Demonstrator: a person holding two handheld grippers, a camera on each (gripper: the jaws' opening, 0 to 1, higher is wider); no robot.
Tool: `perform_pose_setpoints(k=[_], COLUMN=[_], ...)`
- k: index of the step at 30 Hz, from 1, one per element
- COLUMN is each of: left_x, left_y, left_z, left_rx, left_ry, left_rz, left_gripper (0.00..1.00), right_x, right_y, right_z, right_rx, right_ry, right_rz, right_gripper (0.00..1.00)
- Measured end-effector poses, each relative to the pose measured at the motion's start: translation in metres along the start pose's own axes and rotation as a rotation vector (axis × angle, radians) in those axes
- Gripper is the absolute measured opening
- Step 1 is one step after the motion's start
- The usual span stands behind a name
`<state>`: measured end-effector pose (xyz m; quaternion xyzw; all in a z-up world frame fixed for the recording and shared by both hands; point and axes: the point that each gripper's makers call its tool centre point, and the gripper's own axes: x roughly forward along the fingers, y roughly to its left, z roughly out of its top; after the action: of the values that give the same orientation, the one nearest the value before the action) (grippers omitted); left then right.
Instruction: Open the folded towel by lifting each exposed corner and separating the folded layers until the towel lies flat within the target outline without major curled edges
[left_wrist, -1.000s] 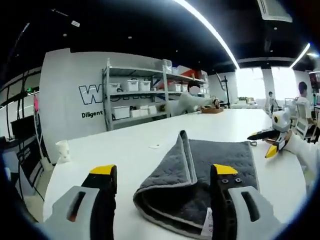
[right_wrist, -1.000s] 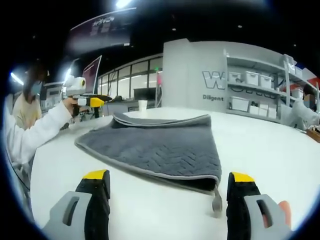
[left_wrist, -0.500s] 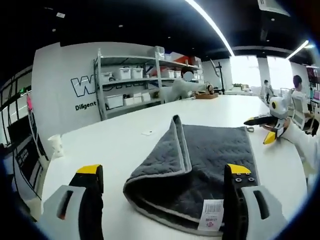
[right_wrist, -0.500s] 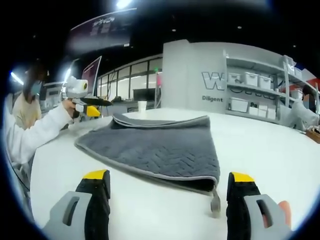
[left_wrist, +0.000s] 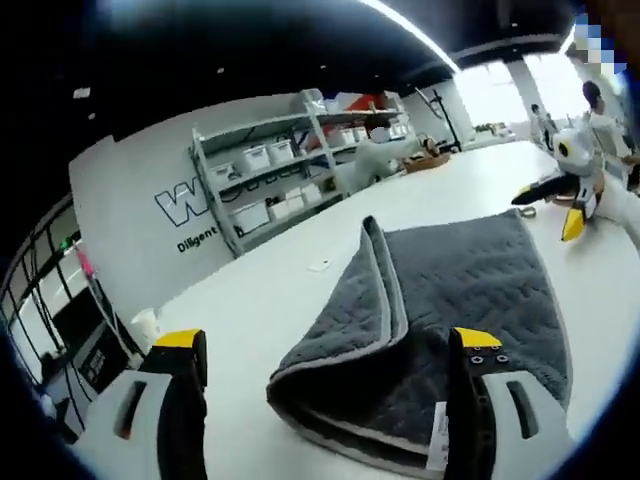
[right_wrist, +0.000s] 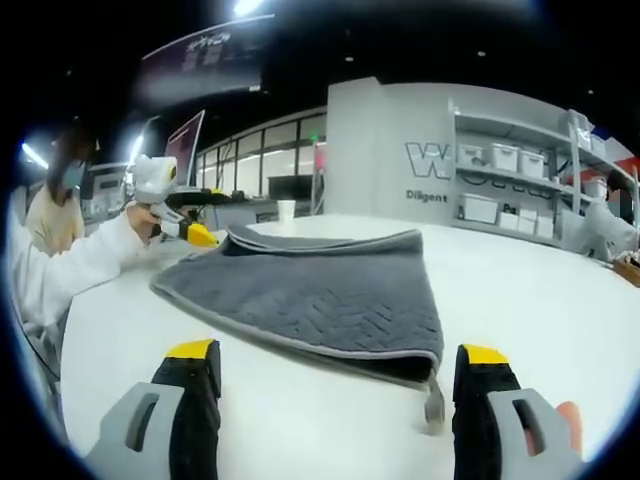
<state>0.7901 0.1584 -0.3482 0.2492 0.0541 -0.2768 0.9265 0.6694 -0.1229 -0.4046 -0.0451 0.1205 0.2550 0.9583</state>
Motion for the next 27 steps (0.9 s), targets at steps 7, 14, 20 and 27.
perform_pose_setpoints(k=[7, 14, 20, 27], left_x=[0.002, 0.009, 0.007, 0.003], left_y=[-0.009, -0.028, -0.035, -0.04], left_z=[0.007, 0.0, 0.003, 0.002], left_rx=[0.131, 0.366, 0.569, 0.674], left_ry=[-0.041, 0.012, 0.014, 0.025], left_rz=[0.045, 0.053, 0.1, 0.108], left_gripper=[0.72, 0.6, 0.41, 0.28], right_x=[0.0, 0.0, -0.001, 0.0], right_y=[-0.001, 0.0, -0.003, -0.004], right_z=[0.0, -0.002, 0.0, -0.003], right_rx=[-0.001, 0.001, 0.0, 0.004], right_ry=[-0.001, 0.007, 0.002, 0.011], right_rz=[-0.003, 0.0, -0.01, -0.013], right_gripper=[0.96, 0.96, 0.96, 0.96])
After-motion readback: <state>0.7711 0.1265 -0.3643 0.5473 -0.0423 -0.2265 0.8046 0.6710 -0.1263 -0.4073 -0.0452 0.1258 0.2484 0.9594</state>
